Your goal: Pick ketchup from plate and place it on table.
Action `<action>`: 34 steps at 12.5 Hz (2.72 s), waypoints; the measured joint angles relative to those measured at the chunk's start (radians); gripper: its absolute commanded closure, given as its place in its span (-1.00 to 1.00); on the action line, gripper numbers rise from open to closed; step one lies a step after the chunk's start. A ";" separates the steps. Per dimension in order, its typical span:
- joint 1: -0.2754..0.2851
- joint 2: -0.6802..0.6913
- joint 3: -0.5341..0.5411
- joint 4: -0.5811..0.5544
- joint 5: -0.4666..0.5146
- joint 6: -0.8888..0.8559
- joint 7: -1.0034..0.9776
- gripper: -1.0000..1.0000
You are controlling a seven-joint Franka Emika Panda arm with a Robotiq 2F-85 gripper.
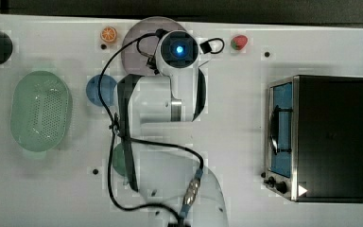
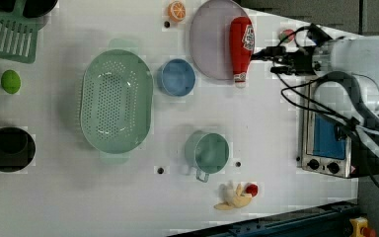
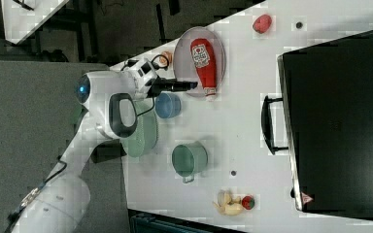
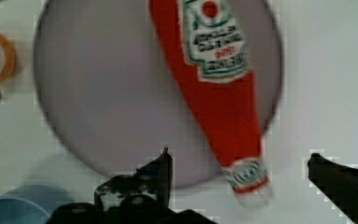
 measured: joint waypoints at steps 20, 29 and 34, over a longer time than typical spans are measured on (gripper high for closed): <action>0.008 0.312 0.003 0.150 -0.110 0.266 -0.119 -0.23; -0.003 0.172 -0.006 0.104 -0.118 0.125 -0.120 -0.23; -0.007 -0.156 -0.012 -0.014 -0.101 -0.075 -0.120 -0.23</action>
